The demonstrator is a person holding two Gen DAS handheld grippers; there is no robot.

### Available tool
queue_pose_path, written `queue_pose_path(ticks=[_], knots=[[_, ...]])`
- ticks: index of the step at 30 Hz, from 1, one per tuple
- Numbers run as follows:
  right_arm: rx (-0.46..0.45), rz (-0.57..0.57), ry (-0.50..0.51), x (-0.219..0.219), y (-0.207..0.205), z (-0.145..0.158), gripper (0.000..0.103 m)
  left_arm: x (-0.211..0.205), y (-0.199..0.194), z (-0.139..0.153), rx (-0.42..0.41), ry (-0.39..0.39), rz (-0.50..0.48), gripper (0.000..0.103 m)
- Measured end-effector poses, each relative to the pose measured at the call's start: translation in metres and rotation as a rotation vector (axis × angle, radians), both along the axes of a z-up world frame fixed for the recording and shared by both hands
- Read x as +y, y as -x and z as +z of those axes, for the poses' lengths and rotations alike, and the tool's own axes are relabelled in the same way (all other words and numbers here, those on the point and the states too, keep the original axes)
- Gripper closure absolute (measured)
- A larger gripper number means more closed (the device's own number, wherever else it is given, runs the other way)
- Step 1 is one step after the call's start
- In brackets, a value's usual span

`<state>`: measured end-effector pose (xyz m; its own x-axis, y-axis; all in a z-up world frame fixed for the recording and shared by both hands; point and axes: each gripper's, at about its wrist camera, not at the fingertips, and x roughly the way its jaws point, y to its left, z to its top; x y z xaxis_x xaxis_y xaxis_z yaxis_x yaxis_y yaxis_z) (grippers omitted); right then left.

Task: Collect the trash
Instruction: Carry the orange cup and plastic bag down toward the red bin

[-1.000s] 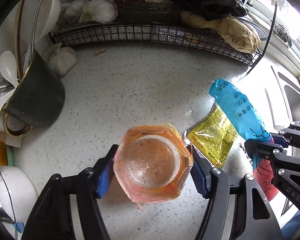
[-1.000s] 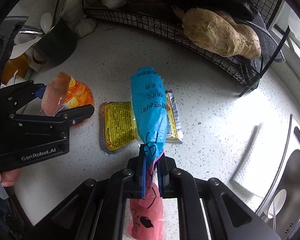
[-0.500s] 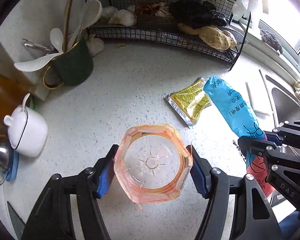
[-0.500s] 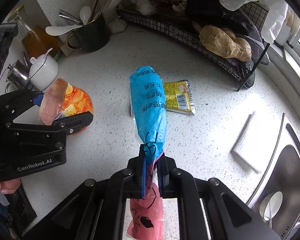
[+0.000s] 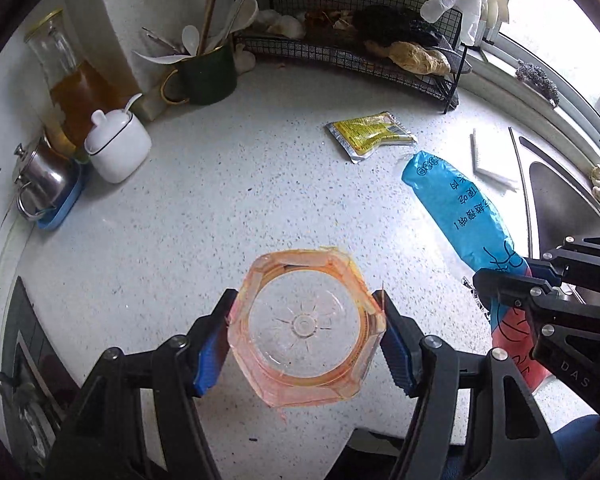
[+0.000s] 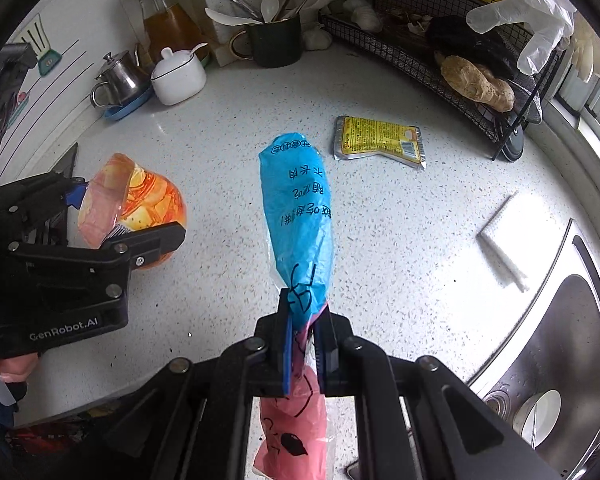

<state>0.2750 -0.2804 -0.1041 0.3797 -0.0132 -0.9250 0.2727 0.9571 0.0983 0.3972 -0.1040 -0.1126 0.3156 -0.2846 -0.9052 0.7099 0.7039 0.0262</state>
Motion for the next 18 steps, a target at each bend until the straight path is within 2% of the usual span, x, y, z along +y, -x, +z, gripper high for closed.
queue_pose_path(ticks=[7, 12, 18], knots=[[0.0, 0.119, -0.017, 0.023, 0.043, -0.001, 0.095, 0.024, 0.056, -0.003, 0.01, 0.003, 0.128, 0.039], [0.004, 0.166, -0.021, 0.042, 0.061, -0.006, 0.095, 0.042, 0.089, -0.008, 0.009, -0.018, 0.155, 0.039], [0.009, 0.179, -0.039, 0.072, 0.079, -0.012, 0.095, 0.069, 0.114, -0.013, 0.027, -0.007, 0.173, 0.039]])
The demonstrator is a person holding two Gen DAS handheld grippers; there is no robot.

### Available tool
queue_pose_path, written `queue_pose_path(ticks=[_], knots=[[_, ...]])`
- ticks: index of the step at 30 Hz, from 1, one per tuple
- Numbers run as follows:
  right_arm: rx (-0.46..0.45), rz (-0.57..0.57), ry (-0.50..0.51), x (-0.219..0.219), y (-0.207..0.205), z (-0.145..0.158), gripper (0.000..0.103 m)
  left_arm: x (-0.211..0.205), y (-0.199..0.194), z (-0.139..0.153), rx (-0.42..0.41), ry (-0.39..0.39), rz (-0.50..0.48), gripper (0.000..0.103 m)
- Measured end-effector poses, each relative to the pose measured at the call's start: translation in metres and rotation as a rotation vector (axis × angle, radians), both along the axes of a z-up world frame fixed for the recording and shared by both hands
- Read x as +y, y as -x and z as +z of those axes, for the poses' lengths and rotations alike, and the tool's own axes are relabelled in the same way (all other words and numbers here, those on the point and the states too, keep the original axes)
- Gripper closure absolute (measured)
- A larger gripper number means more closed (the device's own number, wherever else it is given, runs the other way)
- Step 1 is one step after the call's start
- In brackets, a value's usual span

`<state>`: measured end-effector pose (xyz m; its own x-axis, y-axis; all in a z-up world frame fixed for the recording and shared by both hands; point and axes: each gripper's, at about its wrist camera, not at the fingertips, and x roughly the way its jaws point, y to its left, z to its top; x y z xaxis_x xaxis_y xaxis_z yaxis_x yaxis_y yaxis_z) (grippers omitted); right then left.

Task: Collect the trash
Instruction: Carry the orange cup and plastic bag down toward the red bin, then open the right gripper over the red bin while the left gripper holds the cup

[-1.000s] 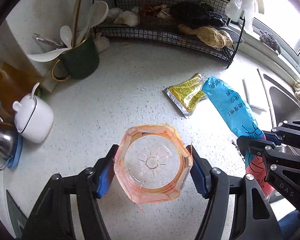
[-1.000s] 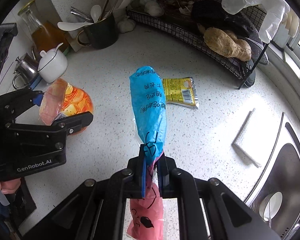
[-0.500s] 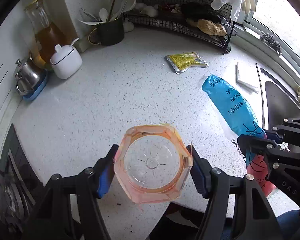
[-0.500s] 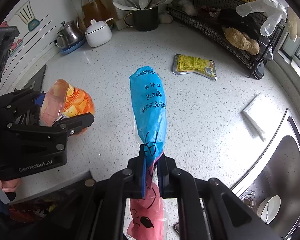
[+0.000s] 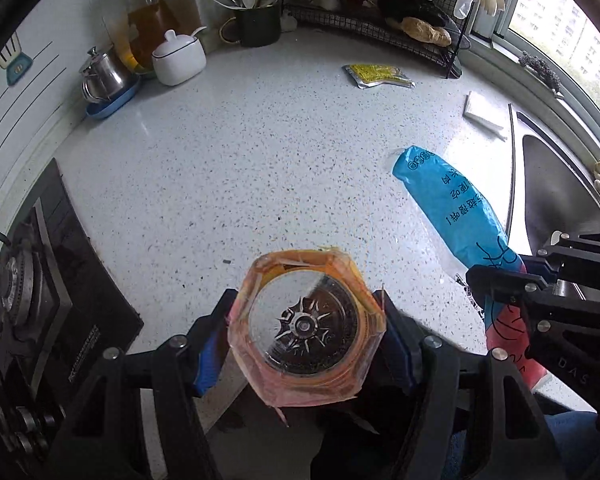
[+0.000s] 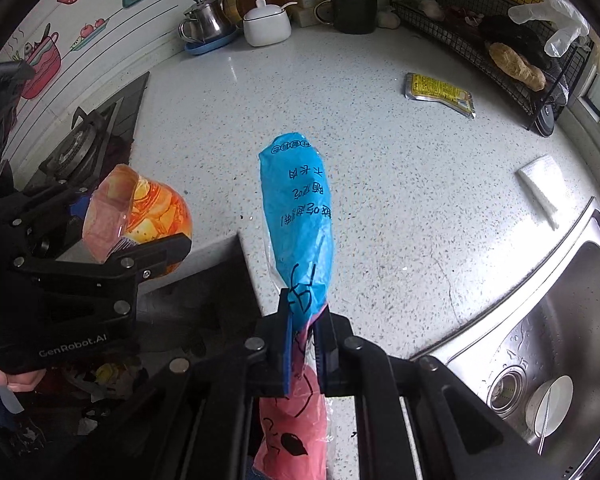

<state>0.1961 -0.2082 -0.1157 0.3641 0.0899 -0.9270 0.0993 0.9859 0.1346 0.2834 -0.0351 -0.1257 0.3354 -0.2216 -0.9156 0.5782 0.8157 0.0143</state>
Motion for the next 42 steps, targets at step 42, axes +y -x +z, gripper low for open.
queue_pose_path(ticks=[42], knots=[[0.27, 0.071, -0.036, 0.126, 0.057, -0.292, 0.095, 0.099, 0.111, -0.297, 0.134, -0.069, 0.087, 0.039]])
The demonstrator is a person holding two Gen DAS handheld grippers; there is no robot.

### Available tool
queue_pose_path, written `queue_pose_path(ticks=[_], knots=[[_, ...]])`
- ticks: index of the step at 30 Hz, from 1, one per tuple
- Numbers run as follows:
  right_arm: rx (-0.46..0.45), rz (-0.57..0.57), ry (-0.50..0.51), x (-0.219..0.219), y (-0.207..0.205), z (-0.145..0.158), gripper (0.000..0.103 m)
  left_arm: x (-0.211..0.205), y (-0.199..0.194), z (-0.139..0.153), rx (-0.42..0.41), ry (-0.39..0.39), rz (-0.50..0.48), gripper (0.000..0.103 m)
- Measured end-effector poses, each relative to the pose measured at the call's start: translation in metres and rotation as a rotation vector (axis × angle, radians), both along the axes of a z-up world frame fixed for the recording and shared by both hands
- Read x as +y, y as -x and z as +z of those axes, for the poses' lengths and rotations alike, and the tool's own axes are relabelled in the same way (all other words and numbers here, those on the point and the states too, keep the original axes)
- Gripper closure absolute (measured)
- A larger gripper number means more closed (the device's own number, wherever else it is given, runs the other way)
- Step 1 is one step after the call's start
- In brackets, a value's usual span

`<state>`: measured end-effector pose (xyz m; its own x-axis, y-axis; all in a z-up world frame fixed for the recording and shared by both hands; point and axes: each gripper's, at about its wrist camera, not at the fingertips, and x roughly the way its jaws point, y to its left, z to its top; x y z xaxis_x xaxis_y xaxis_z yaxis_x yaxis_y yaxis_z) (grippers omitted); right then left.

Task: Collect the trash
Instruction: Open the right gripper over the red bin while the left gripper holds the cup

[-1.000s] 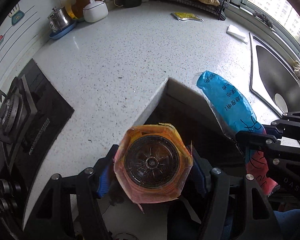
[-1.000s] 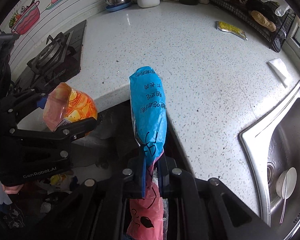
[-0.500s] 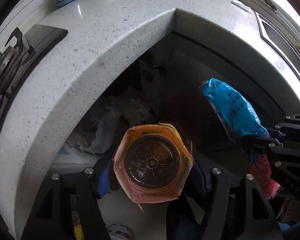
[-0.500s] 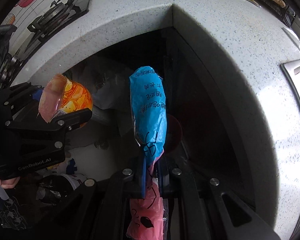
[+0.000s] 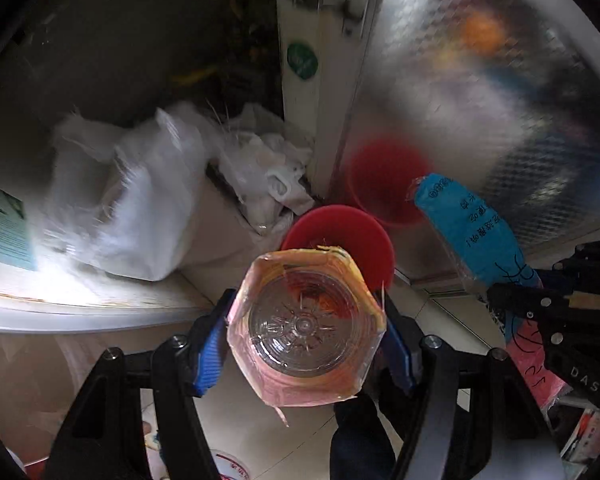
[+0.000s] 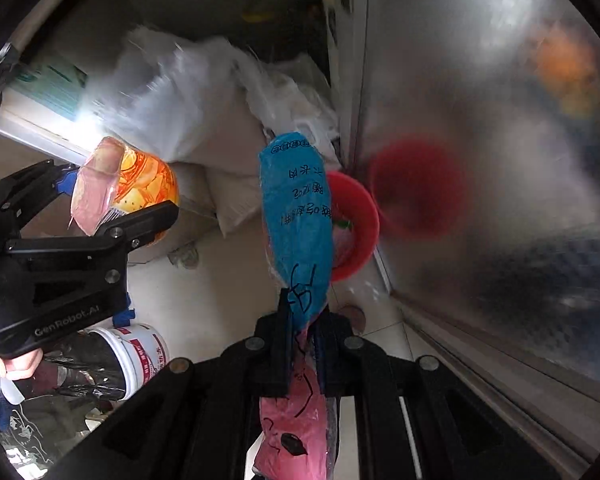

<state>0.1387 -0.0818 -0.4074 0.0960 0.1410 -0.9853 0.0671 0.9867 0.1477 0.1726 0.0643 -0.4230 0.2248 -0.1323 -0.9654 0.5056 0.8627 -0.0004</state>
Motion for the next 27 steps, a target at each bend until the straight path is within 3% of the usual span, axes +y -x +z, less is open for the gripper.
queue_pose_path(ticks=[7, 12, 20, 21, 23, 25, 27], knots=[[0.029, 0.018, 0.007, -0.014, 0.0, -0.064, 0.095, -0.01, -0.011, -0.058, 0.01, -0.04, -0.002, 0.039], [0.063, 0.03, 0.0, -0.026, -0.008, -0.095, 0.095, -0.017, -0.024, -0.08, 0.02, -0.057, 0.0, 0.039], [0.097, 0.058, -0.011, -0.032, -0.023, -0.114, 0.095, -0.019, -0.044, -0.11, 0.025, -0.078, -0.012, 0.039], [0.102, 0.068, -0.009, -0.034, -0.024, -0.114, 0.091, -0.018, -0.045, -0.111, 0.024, -0.083, -0.012, 0.039], [0.107, 0.085, 0.004, -0.033, -0.028, -0.117, 0.074, -0.015, -0.048, -0.113, 0.018, -0.099, -0.012, 0.039], [0.088, 0.095, 0.019, -0.033, -0.025, -0.114, 0.052, -0.013, -0.05, -0.115, 0.024, -0.103, -0.005, 0.039], [0.076, 0.1, 0.029, -0.032, -0.025, -0.114, 0.047, -0.01, -0.051, -0.117, 0.033, -0.099, 0.004, 0.039]])
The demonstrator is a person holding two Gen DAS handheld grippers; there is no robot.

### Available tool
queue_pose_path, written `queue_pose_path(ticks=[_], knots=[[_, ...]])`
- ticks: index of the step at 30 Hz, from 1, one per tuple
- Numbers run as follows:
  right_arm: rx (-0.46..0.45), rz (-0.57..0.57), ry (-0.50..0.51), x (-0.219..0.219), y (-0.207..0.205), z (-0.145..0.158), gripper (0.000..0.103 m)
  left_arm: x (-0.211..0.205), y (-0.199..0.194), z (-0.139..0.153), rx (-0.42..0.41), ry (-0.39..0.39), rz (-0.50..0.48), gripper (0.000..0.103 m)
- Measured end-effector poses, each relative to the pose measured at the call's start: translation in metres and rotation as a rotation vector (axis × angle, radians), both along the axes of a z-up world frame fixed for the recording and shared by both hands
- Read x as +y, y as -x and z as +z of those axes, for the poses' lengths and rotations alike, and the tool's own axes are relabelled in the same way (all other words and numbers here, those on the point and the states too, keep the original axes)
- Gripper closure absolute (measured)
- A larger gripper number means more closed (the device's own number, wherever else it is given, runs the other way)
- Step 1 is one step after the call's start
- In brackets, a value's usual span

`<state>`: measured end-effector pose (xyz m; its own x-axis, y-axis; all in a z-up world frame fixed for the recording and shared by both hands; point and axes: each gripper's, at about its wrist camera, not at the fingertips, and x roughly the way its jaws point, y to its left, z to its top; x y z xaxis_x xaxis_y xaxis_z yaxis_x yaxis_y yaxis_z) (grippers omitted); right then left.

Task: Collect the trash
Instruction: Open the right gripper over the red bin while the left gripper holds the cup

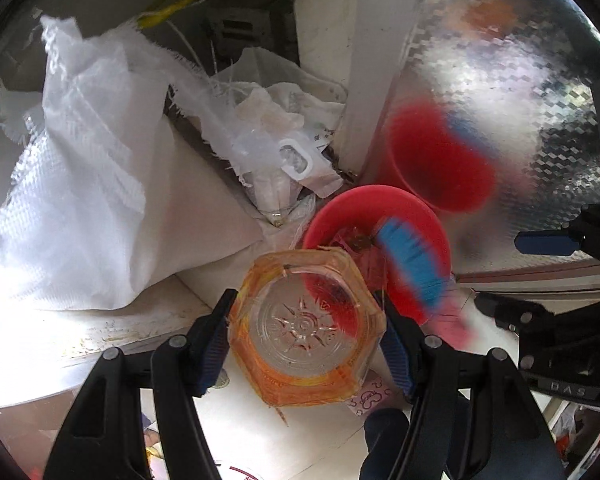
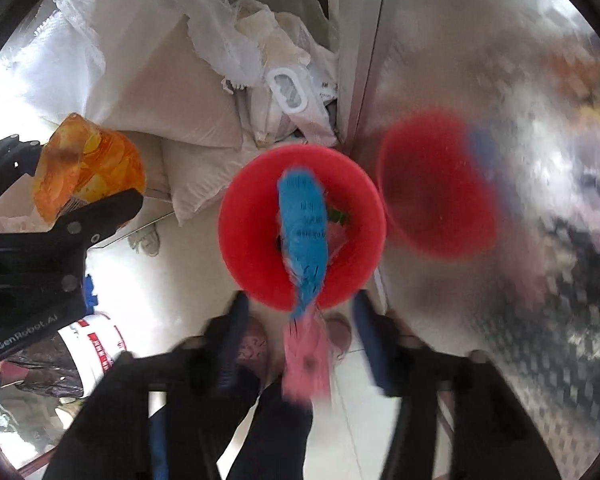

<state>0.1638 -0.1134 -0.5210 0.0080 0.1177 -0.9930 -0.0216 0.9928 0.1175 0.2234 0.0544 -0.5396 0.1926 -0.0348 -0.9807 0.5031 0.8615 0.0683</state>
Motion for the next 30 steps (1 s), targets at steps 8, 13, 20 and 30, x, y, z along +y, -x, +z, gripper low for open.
queue_pose_path(ticks=[8, 13, 20, 30], knots=[[0.015, -0.038, -0.003, -0.003, 0.007, -0.003, 0.038, -0.005, 0.002, -0.004, 0.019, -0.003, -0.023, 0.039], [0.007, -0.076, 0.024, -0.008, 0.014, -0.003, 0.037, -0.012, 0.004, -0.008, 0.028, -0.001, -0.054, 0.039], [-0.001, -0.157, 0.035, -0.019, 0.03, -0.002, 0.037, -0.028, 0.01, -0.01, 0.044, 0.005, -0.109, 0.039], [-0.011, -0.227, 0.053, -0.031, 0.045, 0.005, 0.037, -0.047, 0.016, -0.008, 0.052, 0.028, -0.164, 0.038]])
